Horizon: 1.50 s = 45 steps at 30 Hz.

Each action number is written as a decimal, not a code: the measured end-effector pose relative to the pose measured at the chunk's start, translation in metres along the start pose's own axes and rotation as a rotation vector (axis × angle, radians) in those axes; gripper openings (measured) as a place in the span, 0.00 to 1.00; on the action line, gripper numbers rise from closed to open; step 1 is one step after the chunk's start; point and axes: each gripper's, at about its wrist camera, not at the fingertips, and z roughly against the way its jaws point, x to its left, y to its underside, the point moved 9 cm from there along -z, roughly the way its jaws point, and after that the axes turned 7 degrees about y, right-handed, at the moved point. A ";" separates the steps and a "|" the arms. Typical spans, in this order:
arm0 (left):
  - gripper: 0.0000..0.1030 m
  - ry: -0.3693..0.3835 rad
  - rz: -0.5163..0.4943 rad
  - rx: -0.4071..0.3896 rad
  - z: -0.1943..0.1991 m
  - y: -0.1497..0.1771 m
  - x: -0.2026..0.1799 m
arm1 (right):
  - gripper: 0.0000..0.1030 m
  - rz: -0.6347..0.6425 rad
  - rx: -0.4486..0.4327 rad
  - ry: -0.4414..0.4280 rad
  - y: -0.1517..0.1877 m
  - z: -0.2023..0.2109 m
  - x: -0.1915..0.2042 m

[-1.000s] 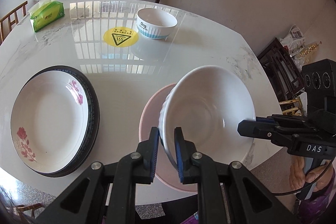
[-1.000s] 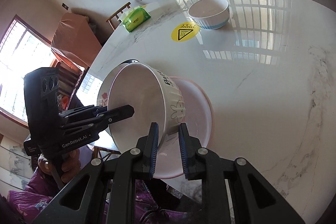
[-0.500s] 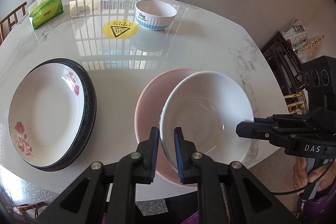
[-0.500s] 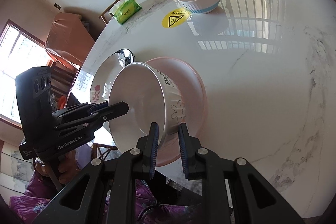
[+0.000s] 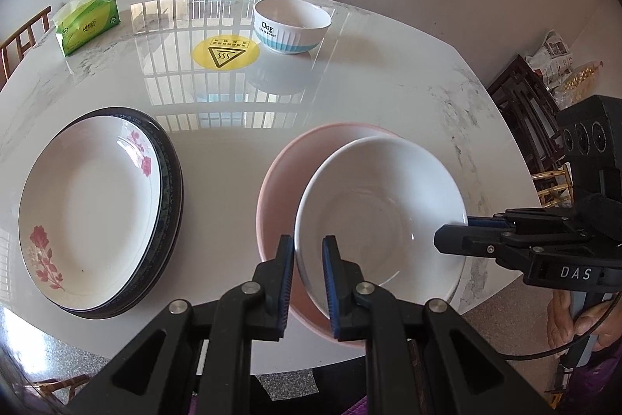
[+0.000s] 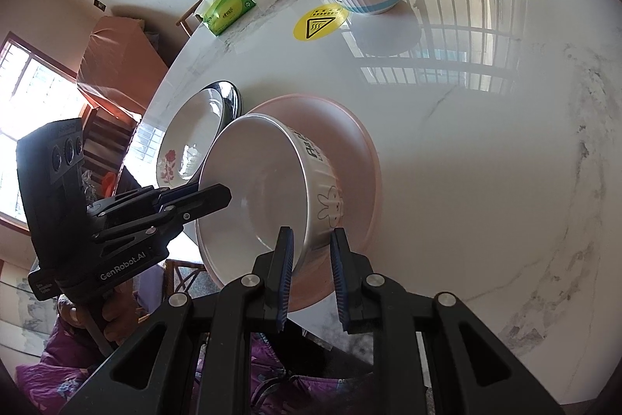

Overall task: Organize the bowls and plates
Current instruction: 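Lower the white bowl into the pink bowl and open the right gripper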

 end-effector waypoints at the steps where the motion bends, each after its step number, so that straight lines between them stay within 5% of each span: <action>1: 0.15 -0.001 0.000 0.000 0.000 0.001 -0.001 | 0.18 0.001 -0.001 0.003 0.000 0.000 0.000; 24: 0.16 0.002 0.004 0.012 0.001 0.001 0.001 | 0.20 0.016 -0.013 0.029 -0.003 -0.002 -0.001; 45: 0.16 -0.070 -0.070 -0.017 0.004 0.000 -0.001 | 0.25 0.037 -0.032 0.051 -0.006 -0.001 0.000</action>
